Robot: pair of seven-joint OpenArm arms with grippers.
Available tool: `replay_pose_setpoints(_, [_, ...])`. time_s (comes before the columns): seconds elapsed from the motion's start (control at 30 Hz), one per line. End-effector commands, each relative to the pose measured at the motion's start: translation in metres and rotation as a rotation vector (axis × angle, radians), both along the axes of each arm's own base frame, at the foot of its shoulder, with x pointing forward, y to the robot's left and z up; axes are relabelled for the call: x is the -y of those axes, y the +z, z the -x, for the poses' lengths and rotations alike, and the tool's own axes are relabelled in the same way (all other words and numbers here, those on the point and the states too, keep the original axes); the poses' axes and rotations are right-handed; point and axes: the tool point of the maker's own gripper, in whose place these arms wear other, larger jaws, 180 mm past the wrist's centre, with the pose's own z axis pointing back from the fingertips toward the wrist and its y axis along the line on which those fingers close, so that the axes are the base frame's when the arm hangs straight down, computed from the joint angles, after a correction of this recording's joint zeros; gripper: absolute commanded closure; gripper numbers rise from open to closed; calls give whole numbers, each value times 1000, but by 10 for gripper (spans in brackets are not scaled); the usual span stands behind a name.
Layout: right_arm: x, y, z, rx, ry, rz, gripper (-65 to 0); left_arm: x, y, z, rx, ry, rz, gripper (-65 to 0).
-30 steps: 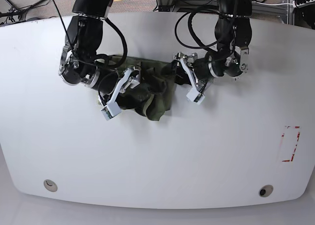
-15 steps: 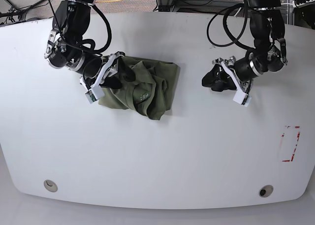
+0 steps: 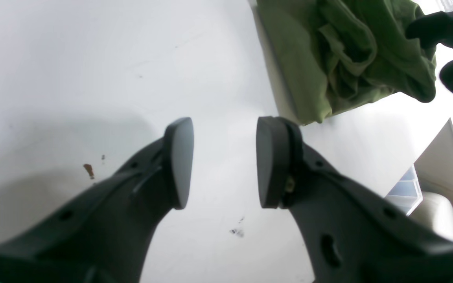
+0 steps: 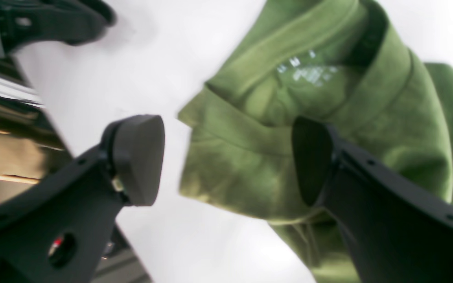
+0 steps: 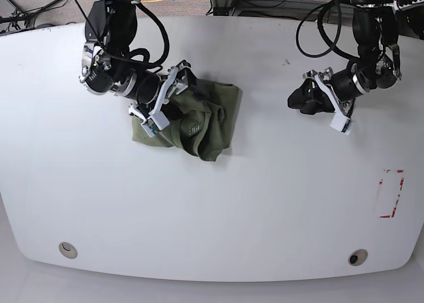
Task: Fold the T-shirt properly
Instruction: 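Press and tuck the folded bundle with the right gripper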
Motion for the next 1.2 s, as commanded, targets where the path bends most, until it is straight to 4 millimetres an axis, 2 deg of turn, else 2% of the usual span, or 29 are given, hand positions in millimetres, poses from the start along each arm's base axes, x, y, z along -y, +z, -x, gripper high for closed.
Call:
replay_pose_setpoints(0.0, [-13, 14, -9, 84, 29, -4, -482, -2, 11, -2, 38, 0, 13, -233])
replay_pose_setpoints(0.2, [-22, 2, -9, 116, 71, 111, -480, -2, 7, 2, 26, 1, 11, -233])
replay_pose_setpoints(0.27, [-20, -4, -11, 127, 74, 176, -449, -3, 6, 3, 23, 1, 10, -233])
replay_pose_setpoints(0.33, [-18, -7, -13, 138, 67, 206, -380, -3, 5, 4, 19, 2, 9, -233])
replay_pose_setpoints(0.5, [-15, -2, -18, 179, 53, 231, -27, -3, 6, 3, 21, 3, 8, -233])
replay_pose_setpoints(0.53, [-16, 2, -19, 193, 52, 227, 0, -4, 5, 4, 18, 4, 8, -233])
replay_pose_setpoints(0.63, [-20, 14, -20, 223, 54, 198, 0, -4, 5, 4, 18, 4, 8, -233])
replay_pose_setpoints(0.8, [-43, 30, -22, 237, 52, 90, -11, -2, 5, 4, 18, -1, 10, -233])
replay_pose_setpoints(0.87, [-59, 36, -22, 246, 67, 57, -13, -2, 5, 4, 18, -1, 10, -233])
replay_pose_setpoints(0.93, [-76, 33, -22, 232, 103, 33, -13, -1, 5, 4, 20, -2, 10, -233])
replay_pose_setpoints(1.1, [-110, 10, -19, 146, 184, -6, -16, -1, 5, 4, 20, -1, 12, -233])
replay_pose_setpoints(1.17, [-117, -1, -18, 105, 202, -12, -54, -1, 4, 7, 13, -2, 11, -233])
